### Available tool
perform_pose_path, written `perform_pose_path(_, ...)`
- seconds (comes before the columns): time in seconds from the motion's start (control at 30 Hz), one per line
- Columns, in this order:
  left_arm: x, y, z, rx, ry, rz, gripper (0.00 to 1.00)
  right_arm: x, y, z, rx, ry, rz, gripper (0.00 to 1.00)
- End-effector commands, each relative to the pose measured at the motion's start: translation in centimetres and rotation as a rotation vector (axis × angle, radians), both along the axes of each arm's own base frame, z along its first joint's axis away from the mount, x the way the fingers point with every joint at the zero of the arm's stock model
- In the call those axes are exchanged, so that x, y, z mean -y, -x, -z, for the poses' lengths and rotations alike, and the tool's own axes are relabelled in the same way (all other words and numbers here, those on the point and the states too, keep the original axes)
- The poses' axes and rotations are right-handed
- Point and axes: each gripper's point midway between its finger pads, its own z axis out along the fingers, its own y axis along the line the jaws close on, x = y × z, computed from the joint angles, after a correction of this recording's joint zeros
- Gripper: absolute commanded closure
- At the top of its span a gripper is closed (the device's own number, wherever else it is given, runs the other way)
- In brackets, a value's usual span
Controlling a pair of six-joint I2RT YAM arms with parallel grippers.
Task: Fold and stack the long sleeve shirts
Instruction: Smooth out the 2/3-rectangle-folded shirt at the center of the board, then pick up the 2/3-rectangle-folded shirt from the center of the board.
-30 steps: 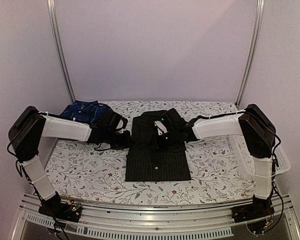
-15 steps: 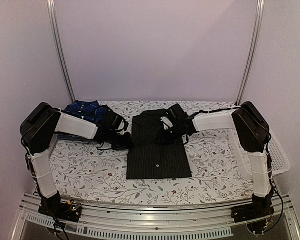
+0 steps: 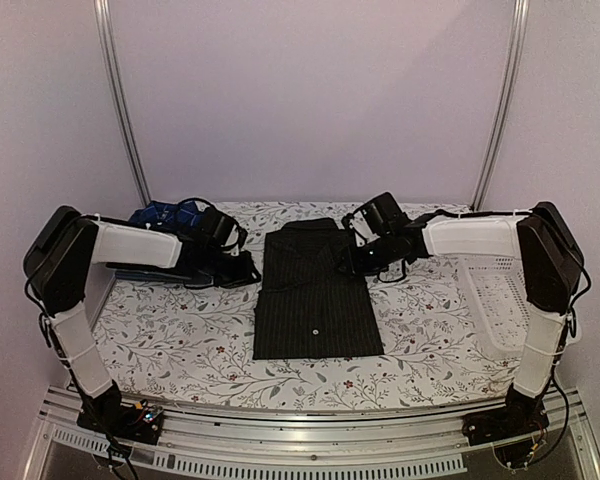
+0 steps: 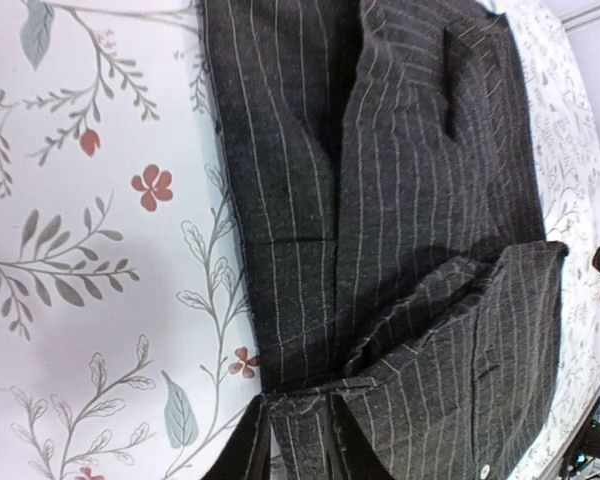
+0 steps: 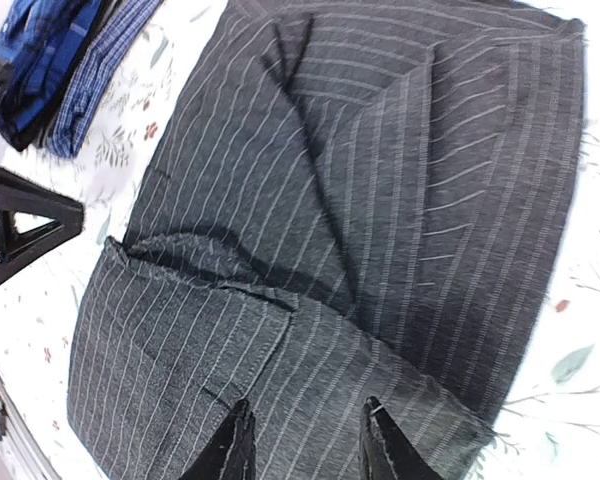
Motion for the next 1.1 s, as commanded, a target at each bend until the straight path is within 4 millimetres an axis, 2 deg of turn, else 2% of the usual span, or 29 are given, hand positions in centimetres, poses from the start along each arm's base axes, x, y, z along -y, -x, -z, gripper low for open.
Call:
perform_pose_path(0.0, -0.5, 0.6, -3.0, 0.035, 0.036, -0.001, 0.8, 2.0, -0.3, 1.7, -0.035, -0.014, 0.035, 0.7)
perform_pose_path(0.1, -0.7, 2.4, -3.4, 0.015, 0.072, 0.007, 0.79, 2.6, -0.6, 3.3, -0.07, -0.037, 0.046, 0.72)
perform_pose_path(0.23, -0.5, 5.5, -3.4, -0.019, 0.122, 0.026, 0.79, 3.4, -0.9, 6.8, -0.127, -0.013, 0.057, 0.72)
perform_pose_path(0.37, -0.4, 9.1, -2.8, -0.056, 0.131, 0.054, 0.77, 3.9, -1.0, 8.4, -0.152, 0.005, 0.075, 0.71)
perform_pose_path(0.5, 0.4, 12.1, -1.8, -0.105, 0.144, 0.086, 0.75, 4.6, -0.9, 7.6, -0.14, 0.021, 0.099, 0.66)
perform_pose_path(0.57, 0.4, 13.5, -1.1, -0.129, 0.141, 0.09, 0.74, 5.2, -0.7, 6.6, -0.124, 0.03, 0.119, 0.63)
perform_pose_path(0.6, 0.4, 14.0, -1.0, -0.137, 0.142, 0.087, 0.74, 5.5, -0.5, 5.5, -0.106, 0.024, 0.126, 0.61)
perform_pose_path(0.7, 0.2, 15.6, -0.7, -0.159, 0.158, 0.089, 0.73, 6.6, 0.7, 4.2, -0.097, 0.032, 0.137, 0.57)
perform_pose_path(0.93, 0.6, 18.4, 0.3, -0.201, 0.174, 0.11, 0.71, 9.7, 5.8, 3.2, -0.122, 0.036, 0.159, 0.55)
perform_pose_path(1.07, 0.3, 19.1, 1.2, -0.227, 0.161, 0.102, 0.71, 10.0, 9.6, 3.4, -0.174, -0.012, 0.147, 0.56)
